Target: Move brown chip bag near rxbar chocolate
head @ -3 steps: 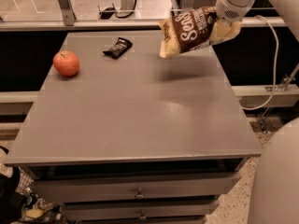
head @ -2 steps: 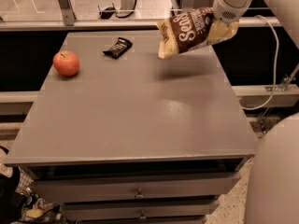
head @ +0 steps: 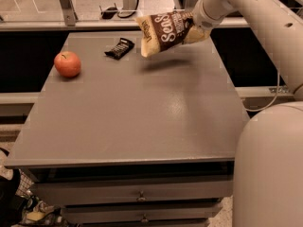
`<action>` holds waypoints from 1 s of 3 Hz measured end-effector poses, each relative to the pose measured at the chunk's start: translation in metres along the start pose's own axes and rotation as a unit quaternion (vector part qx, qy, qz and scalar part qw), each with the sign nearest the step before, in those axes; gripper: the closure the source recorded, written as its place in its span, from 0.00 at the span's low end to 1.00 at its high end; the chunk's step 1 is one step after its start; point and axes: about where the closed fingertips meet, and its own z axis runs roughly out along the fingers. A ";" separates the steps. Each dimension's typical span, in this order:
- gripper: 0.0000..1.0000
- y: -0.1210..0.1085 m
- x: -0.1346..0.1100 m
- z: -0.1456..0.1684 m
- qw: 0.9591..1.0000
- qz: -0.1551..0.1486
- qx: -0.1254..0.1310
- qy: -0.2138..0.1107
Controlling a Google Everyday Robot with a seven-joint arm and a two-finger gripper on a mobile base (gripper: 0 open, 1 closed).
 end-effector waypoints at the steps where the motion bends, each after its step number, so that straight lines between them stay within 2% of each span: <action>1: 1.00 -0.002 -0.016 0.016 0.999 -0.002 0.009 -0.033; 2: 0.85 -0.001 -0.019 0.020 0.999 -0.002 0.009 -0.036; 3: 0.53 0.002 -0.019 0.025 0.999 -0.002 0.005 -0.036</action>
Offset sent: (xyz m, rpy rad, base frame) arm 0.0125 0.0187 -0.0035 0.0475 -0.0366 0.0327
